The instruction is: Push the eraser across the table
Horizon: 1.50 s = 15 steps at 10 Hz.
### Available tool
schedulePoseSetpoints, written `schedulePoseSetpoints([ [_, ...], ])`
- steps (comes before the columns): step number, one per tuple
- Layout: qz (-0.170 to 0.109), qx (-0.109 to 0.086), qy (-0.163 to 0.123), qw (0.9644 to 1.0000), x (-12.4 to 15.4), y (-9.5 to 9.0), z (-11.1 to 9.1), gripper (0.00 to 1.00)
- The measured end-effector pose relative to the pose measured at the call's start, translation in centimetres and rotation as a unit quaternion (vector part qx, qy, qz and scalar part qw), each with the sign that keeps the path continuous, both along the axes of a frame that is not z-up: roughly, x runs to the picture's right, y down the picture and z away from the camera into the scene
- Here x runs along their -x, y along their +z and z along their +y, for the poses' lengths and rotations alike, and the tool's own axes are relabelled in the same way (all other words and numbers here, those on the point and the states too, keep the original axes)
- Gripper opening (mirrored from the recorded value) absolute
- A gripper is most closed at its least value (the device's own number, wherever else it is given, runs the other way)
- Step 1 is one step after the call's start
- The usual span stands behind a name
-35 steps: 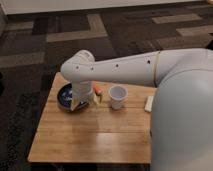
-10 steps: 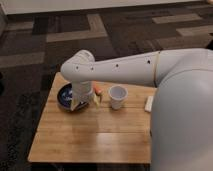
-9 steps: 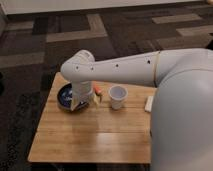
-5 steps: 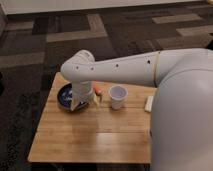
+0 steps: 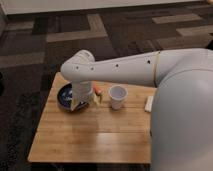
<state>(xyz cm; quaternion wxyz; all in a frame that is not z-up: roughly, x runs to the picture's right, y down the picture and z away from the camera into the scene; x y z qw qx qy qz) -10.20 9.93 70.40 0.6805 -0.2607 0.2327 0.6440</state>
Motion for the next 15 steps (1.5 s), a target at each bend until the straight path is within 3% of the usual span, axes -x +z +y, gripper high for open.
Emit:
schedulePoseSetpoints([
  [10,0.015,-0.018,0.007,0.9997,-2.1,-0.2,0.5,0.65],
  [15,0.012,-0.028,0.052,0.9982,-6.1,-1.1,1.9,0.65],
])
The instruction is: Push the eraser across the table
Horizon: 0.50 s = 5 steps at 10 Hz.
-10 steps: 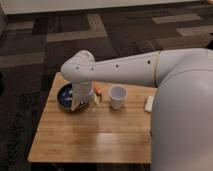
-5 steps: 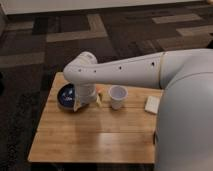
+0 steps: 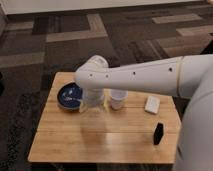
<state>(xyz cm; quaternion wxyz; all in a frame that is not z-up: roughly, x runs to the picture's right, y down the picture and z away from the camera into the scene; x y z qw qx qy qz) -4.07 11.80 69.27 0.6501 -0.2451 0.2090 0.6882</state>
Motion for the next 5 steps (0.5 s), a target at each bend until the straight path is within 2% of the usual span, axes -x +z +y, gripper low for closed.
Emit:
schedulePoseSetpoints([
  [5,-0.002,0.012,0.015,0.9998,-5.7,-0.6,2.5,0.65],
])
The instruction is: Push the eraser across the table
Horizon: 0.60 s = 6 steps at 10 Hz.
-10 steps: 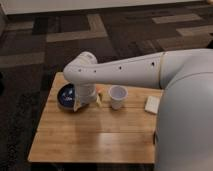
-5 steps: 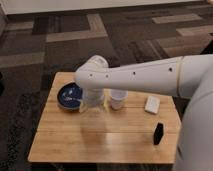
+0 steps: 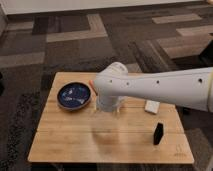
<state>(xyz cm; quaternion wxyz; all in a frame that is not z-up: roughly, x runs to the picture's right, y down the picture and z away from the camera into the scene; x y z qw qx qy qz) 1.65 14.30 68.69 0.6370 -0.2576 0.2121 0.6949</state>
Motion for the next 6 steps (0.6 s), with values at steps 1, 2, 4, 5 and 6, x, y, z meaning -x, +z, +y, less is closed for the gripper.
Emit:
schedulePoseSetpoints([
  [1,0.000,0.005,0.001,1.0000,-1.1,0.1,0.4,0.65],
  [2,0.001,0.007,0.004,1.0000,-2.0,0.2,0.7,0.65],
  [4,0.000,0.007,0.004,1.0000,-2.0,0.2,0.7,0.65],
  [5,0.001,0.007,0.005,1.0000,-2.2,0.2,0.7,0.65],
  [6,0.000,0.007,0.004,1.0000,-2.0,0.2,0.7,0.65],
])
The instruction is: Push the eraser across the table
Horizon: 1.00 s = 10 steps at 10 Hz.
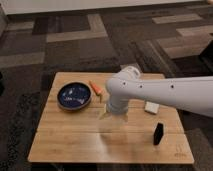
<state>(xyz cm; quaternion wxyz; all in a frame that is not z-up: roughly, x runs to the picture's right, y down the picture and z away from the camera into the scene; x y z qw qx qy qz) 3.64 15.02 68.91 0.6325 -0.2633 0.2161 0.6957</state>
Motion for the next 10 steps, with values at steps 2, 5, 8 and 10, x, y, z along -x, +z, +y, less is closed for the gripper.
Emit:
schedulePoseSetpoints([
  [2,0.001,0.000,0.001,1.0000,-0.1,0.0,0.0,0.65],
  [5,-0.001,0.002,-0.004,1.0000,-0.5,0.2,0.3,0.65],
  [8,0.008,-0.005,-0.010,0.9999,-2.6,0.6,0.7,0.65],
  [10,0.012,-0.010,-0.016,0.9997,-4.6,0.7,1.2,0.65],
])
